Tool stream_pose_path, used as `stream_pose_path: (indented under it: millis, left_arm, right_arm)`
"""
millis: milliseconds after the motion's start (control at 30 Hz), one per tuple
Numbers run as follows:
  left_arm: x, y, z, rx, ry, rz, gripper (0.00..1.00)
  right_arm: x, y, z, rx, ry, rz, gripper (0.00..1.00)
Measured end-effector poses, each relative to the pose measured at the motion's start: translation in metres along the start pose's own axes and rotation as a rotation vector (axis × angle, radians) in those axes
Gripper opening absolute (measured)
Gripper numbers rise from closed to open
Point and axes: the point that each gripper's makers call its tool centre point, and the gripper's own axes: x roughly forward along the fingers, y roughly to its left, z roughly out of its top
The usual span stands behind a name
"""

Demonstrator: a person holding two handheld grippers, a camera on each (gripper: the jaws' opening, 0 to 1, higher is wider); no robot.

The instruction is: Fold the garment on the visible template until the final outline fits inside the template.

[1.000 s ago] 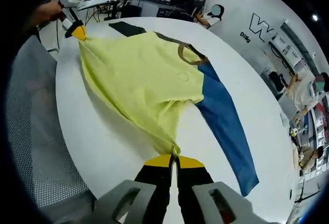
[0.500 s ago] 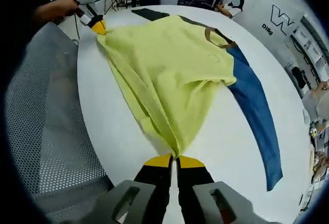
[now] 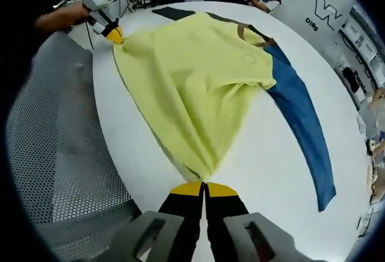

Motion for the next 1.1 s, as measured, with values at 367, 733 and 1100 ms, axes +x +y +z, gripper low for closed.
stream_pose_path:
  millis: [367, 733, 1100]
  left_arm:
    - [0.005, -0.002, -0.002, 0.019, 0.007, -0.008, 0.00]
    - [0.006, -0.005, 0.000, 0.027, -0.014, -0.020, 0.00]
    - [0.005, -0.006, 0.000, 0.005, -0.026, -0.032, 0.00]
  right_arm:
    - [-0.024, -0.067, 0.100, 0.006, -0.276, -0.216, 0.00]
    - [-0.010, -0.109, 0.177, 0.012, -0.382, -0.204, 0.00]
    - [0.045, -0.147, 0.212, 0.030, -0.359, -0.149, 0.00]
